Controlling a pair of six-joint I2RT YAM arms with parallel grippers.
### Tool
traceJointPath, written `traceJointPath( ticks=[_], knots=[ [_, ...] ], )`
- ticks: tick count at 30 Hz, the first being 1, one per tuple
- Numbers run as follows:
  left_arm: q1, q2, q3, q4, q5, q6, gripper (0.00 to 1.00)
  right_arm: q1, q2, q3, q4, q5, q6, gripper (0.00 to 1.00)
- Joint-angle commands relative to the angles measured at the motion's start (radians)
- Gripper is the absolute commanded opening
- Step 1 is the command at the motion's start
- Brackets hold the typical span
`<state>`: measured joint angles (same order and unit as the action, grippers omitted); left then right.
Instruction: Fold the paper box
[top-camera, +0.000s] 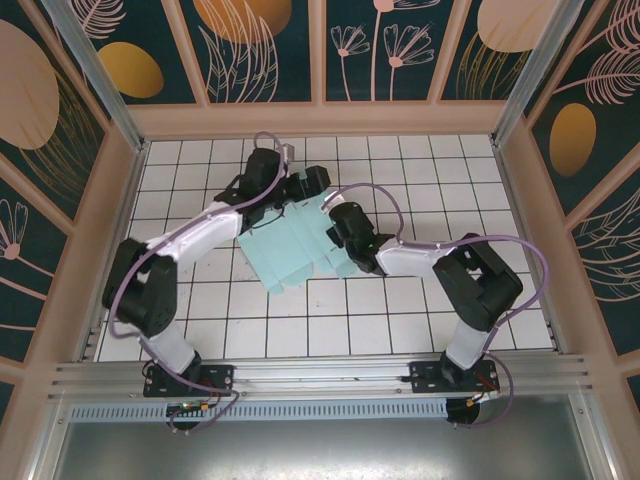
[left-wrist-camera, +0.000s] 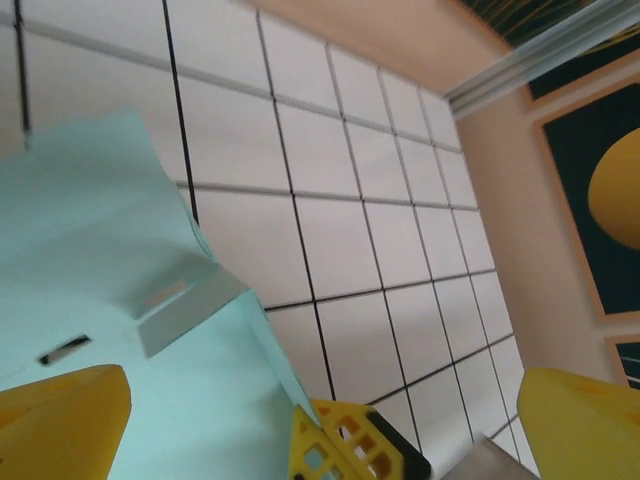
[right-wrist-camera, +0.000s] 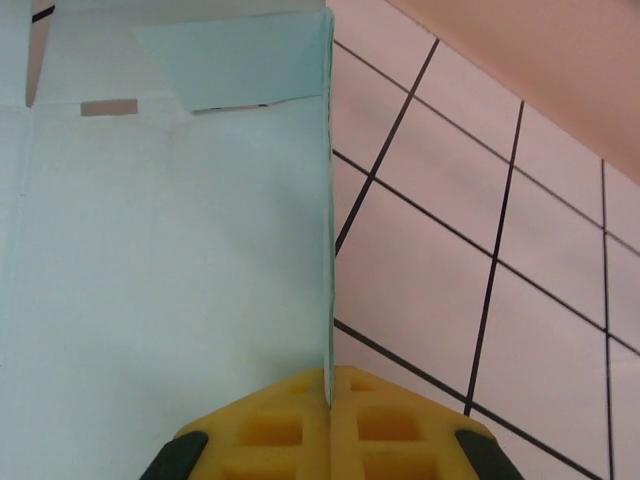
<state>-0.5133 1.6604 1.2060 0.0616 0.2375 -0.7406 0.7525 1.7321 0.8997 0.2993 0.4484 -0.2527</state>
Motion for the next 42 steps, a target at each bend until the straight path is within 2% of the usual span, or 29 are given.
traceJointPath(
  ticks=[1, 2, 8, 13, 18, 26, 37, 42],
  knots=[
    [0.002, -0.119, -0.091, 0.089, -0.170, 0.141, 0.99, -0.034, -0.054, -0.041, 0.026, -0.093, 0.073, 0.00],
    [0.014, -0.151, -0.120, 0.089, -0.176, 0.184, 0.99, -0.044, -0.062, -0.048, 0.021, -0.120, 0.085, 0.00],
    [0.195, -0.255, -0.281, 0.133, 0.056, 0.309, 0.96, -0.122, -0.123, -0.107, 0.039, -0.376, 0.130, 0.00],
    [0.219, -0.244, -0.304, 0.005, 0.119, 0.519, 0.93, -0.163, -0.155, -0.138, 0.043, -0.429, 0.131, 0.00],
    [0.258, -0.124, -0.283, -0.030, 0.294, 0.531, 0.92, -0.189, -0.184, -0.153, 0.021, -0.494, 0.109, 0.00],
    [0.259, 0.087, -0.149, -0.062, 0.350, 0.550, 0.86, -0.197, -0.210, -0.162, 0.002, -0.554, 0.111, 0.00],
    [0.258, 0.191, -0.128, 0.033, 0.535, 0.509, 0.81, -0.197, -0.194, -0.154, 0.006, -0.570, 0.123, 0.00],
    [0.258, 0.191, -0.135, 0.053, 0.555, 0.494, 0.79, -0.197, -0.187, -0.150, -0.002, -0.563, 0.123, 0.00]
  ],
)
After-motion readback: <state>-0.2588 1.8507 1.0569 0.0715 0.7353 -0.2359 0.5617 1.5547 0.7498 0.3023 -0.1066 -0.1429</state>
